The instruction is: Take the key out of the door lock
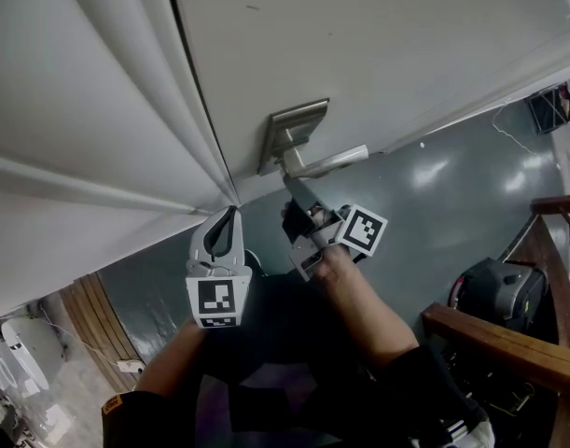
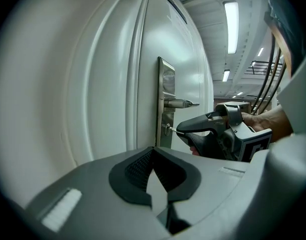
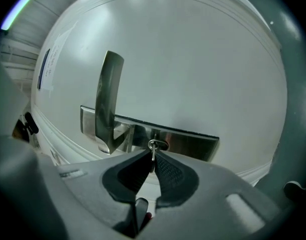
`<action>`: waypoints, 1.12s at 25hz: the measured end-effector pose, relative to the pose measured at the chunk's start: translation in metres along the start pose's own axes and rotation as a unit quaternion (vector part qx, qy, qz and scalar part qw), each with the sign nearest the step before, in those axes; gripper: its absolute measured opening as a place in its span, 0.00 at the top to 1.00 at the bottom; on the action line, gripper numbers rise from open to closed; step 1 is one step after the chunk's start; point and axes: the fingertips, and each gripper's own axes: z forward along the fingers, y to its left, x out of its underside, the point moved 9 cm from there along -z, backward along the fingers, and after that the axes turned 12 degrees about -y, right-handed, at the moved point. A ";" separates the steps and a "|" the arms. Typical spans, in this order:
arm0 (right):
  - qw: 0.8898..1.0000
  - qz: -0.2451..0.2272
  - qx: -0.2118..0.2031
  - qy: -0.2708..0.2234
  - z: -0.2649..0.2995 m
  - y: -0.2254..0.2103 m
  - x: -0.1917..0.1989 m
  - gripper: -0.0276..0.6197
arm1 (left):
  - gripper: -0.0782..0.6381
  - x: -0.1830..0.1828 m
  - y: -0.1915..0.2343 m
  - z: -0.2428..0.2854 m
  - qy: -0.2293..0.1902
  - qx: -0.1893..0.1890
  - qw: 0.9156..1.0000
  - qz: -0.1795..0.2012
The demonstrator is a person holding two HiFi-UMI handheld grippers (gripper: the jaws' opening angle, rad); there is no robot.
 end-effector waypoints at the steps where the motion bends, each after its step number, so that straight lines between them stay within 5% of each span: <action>1: 1.000 0.005 -0.002 -0.001 -0.003 0.001 0.001 0.93 | 0.87 -0.001 -0.002 -0.002 0.001 0.000 1.000 0.000; 28: 0.998 0.057 0.022 -0.022 -0.046 -0.005 0.015 0.94 | 0.87 0.015 -0.013 0.006 0.007 0.015 1.000 -0.025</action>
